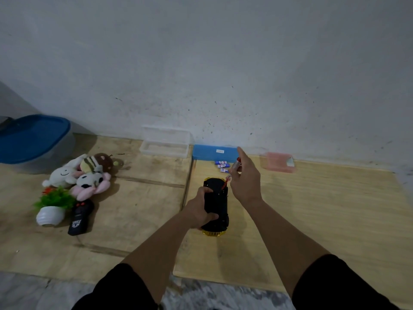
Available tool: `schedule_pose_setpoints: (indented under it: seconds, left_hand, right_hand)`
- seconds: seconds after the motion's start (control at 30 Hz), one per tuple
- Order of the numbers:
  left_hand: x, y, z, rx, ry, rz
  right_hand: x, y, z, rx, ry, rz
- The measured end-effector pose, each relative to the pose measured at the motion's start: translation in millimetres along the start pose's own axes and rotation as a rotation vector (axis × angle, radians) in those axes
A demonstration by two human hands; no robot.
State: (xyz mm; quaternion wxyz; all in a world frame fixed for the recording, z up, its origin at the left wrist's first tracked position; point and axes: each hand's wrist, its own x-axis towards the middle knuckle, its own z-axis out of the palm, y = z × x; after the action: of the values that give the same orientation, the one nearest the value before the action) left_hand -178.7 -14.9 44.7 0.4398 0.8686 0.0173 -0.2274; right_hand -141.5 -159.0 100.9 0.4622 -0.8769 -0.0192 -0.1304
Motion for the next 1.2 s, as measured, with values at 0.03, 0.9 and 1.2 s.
schedule_pose_setpoints:
  seconds: [0.03, 0.9, 1.2]
  left_hand:
    - [0, 0, 0, 0.003, 0.001, -0.001]
    - [-11, -4, -2, -0.016, -0.008, -0.018]
    - [-8, -4, 0, 0.014, -0.005, -0.039]
  right_hand:
    - [-1, -1, 0, -0.014, -0.025, -0.025]
    - [-3, -15, -8, -0.082, -0.240, -0.152]
    - [5, -17, -10, -0.128, -0.204, -0.171]
